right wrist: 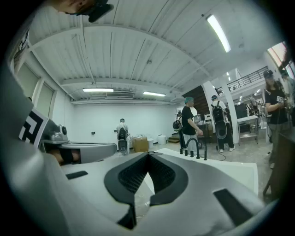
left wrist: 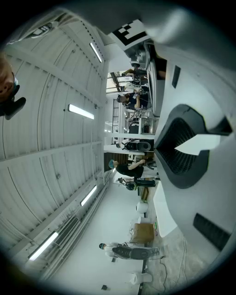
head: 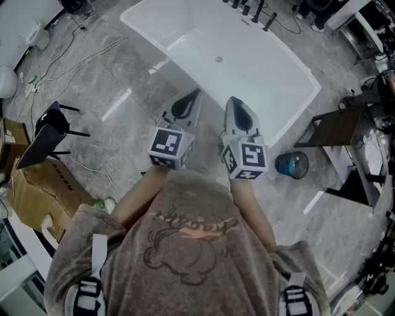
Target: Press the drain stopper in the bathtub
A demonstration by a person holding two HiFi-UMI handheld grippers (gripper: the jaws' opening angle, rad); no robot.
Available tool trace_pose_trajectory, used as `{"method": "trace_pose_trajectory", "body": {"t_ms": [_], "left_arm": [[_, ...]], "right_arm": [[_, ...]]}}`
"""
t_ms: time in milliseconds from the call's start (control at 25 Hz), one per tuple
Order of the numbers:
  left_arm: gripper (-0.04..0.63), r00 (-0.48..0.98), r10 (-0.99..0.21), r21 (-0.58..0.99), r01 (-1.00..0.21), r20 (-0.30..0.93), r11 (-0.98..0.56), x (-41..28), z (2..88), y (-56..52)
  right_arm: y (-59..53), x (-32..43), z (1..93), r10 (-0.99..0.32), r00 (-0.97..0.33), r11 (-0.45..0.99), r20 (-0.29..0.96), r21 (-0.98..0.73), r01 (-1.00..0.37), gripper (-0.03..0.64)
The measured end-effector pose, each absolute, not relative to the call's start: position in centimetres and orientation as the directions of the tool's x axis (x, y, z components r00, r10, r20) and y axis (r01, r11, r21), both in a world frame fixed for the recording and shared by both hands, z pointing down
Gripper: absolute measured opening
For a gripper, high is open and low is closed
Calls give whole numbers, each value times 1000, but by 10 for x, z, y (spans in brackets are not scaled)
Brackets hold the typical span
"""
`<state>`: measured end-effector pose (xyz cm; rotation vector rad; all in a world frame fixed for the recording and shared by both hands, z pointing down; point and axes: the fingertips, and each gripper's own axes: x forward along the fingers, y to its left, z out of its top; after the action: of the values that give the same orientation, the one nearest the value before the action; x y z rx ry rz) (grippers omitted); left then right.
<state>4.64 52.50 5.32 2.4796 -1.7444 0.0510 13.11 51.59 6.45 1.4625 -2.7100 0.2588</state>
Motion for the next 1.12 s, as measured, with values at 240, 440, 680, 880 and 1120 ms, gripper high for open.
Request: {"method": "trace_pose_trajectory", "body": {"t_ms": [240, 440, 680, 880, 1120], "left_arm": [[2, 339, -936, 72, -940, 91, -334, 49, 55, 522], [2, 350, -931, 70, -936, 101, -345, 35, 56, 514], [2, 389, -915, 63, -921, 103, -384, 13, 52, 494], [2, 448, -889, 55, -894, 97, -444, 2, 46, 474], [2, 500, -861, 26, -866, 88, -500, -17, 42, 449]], "right_arm": [[513, 134, 67, -826, -548, 536, 131, -120, -836, 0], [506, 123, 64, -830, -546, 532, 115, -133, -836, 2], [491, 108, 62, -852, -512, 494, 105, -161, -855, 2], [475, 93, 63, -870, -479, 462, 115, -149, -874, 2], [456, 75, 58, -891, -442, 427, 103, -134, -894, 2]]}}
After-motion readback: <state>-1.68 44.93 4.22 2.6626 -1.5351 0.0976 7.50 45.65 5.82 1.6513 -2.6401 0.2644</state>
